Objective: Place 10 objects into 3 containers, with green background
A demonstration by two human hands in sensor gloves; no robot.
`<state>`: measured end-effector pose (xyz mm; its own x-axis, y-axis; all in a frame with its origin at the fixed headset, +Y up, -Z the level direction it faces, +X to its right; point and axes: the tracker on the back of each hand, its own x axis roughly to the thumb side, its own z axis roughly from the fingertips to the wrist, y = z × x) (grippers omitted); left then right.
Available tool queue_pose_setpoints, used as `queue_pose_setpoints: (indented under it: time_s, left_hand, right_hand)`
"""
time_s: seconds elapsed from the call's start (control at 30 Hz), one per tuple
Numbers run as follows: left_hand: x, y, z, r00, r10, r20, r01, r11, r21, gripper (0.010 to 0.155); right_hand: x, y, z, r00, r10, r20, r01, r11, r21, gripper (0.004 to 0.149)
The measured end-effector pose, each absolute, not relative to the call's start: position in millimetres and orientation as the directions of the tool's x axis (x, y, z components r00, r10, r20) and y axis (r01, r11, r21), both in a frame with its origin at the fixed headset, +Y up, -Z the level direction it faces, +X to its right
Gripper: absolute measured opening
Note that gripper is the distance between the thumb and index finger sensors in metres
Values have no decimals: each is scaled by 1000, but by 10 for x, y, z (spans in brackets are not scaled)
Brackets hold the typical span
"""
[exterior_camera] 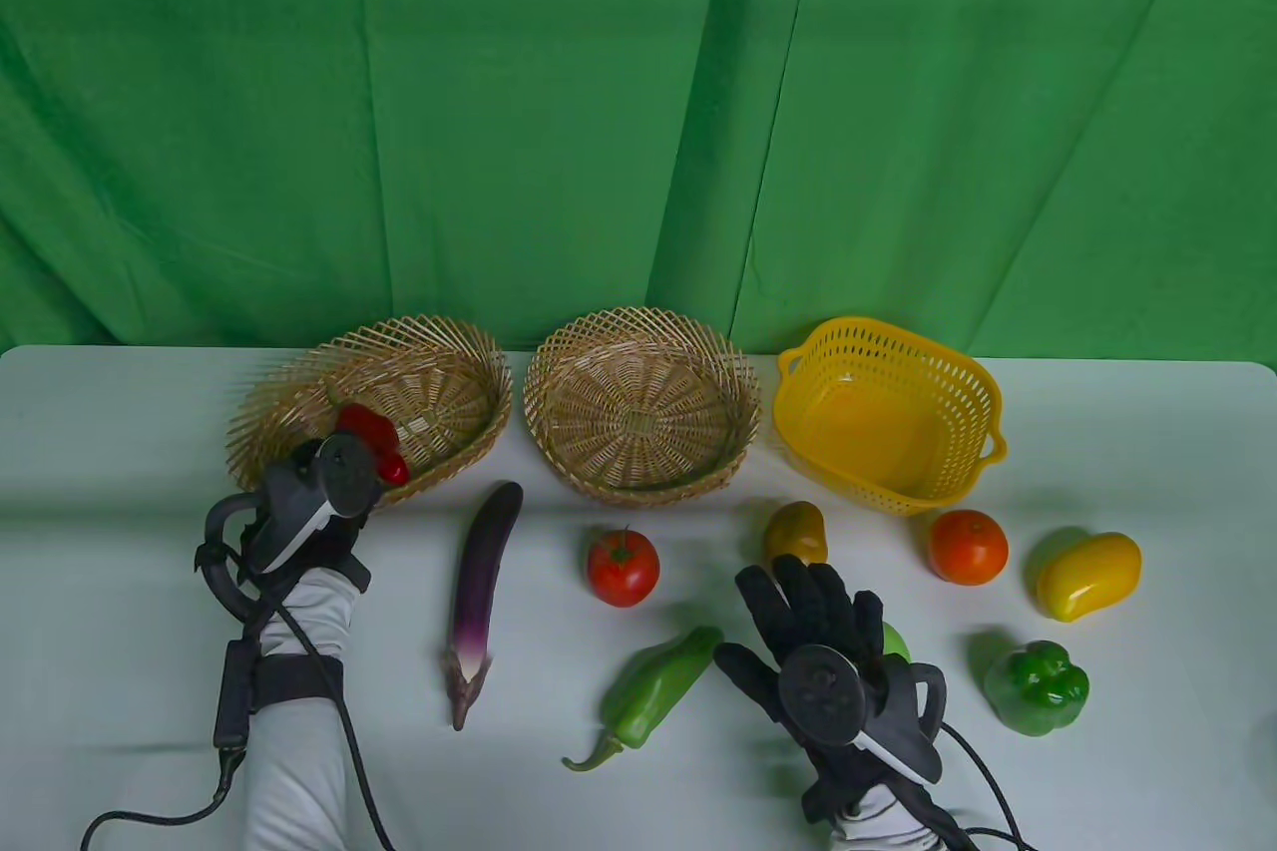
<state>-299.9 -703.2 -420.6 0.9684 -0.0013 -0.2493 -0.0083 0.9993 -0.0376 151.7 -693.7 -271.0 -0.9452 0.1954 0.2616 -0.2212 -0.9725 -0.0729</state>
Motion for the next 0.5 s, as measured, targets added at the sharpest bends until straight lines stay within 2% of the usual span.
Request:
queue_pose_setpoints:
  time_s: [0.17,0.5]
  left_hand:
    - [-3051,-7095,-4298,950,20,-311,-46,996,-77,68]
    - [-3030,-7098,-4312,954,-29,-299,6,997,-78,68]
  right_hand:
    - [1534,-6935,-2716,-948,193,251,-217,-974,-69,76]
    - [1532,-6958,-2740,-950,188,249,-208,-977,-56,75]
